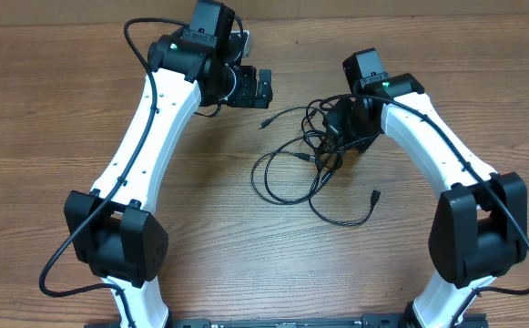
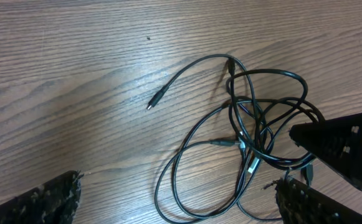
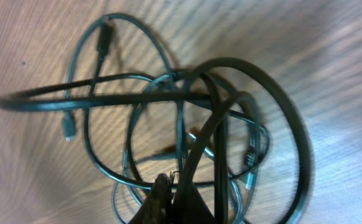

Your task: Untangle cables

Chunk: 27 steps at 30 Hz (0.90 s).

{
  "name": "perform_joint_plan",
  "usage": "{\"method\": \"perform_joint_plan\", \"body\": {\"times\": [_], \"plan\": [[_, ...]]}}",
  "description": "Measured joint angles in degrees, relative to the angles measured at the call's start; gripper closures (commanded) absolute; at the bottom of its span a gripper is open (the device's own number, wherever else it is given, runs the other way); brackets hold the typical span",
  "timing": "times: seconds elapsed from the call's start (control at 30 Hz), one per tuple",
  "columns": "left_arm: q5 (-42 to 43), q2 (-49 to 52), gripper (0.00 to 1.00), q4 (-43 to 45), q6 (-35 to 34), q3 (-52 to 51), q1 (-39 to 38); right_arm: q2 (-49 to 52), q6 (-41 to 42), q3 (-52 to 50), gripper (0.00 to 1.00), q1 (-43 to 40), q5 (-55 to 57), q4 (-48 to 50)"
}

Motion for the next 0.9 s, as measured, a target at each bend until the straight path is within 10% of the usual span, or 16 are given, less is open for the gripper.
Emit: {"method": "perform_joint_plan", "body": {"times": [0.4, 0.9], "plan": [[0.02, 0.0, 0.0, -0.85, -0.09, 0.0, 0.0, -0.2, -14.95, 3.76, 0.96, -2.01, -14.1, 10.58], [0.02, 0.0, 0.0, 1.42, -4.13, -0.63, -3.87, -8.04, -7.96, 7.72, 0.96, -4.22, -19.23, 16.52]]}}
